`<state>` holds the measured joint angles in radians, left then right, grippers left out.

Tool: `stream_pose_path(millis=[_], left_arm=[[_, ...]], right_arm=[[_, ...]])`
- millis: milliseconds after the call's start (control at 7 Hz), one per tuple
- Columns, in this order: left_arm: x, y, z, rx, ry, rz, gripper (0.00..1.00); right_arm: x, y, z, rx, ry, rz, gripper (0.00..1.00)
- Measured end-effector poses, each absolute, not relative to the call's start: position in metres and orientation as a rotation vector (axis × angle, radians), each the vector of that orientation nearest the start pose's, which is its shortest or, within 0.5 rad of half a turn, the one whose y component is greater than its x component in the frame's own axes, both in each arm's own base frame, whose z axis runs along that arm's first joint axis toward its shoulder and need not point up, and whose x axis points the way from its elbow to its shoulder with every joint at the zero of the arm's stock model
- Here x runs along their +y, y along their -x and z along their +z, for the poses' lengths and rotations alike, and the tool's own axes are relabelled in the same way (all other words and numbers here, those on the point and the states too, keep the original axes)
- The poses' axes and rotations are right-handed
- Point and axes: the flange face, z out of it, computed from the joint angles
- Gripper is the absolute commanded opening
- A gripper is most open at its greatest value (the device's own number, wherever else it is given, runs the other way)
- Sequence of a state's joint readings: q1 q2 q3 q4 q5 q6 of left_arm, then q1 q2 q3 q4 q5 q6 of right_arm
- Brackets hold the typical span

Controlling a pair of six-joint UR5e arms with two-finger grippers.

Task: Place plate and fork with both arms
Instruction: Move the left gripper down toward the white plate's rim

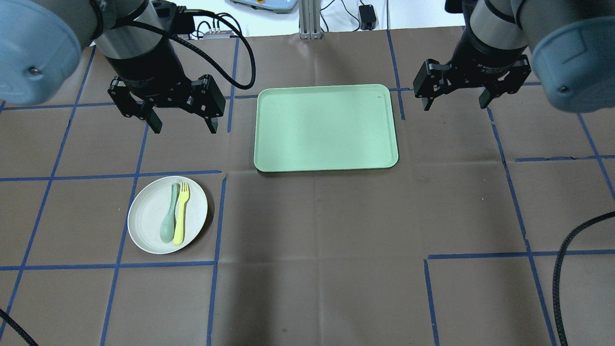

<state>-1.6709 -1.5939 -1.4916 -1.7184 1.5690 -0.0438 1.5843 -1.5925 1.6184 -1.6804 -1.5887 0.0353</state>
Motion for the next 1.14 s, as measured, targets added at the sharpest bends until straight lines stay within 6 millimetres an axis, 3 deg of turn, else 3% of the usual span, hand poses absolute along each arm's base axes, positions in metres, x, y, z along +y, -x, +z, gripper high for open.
stream_pose_path(millis=[1143], left_arm=[[-0.4707,0.1798,0.4923,3.131,-0.167,0.177,1.00]], right_arm=[[-0.4892,-0.1386,0.4882,3.150,-0.035,-0.142,1.00]])
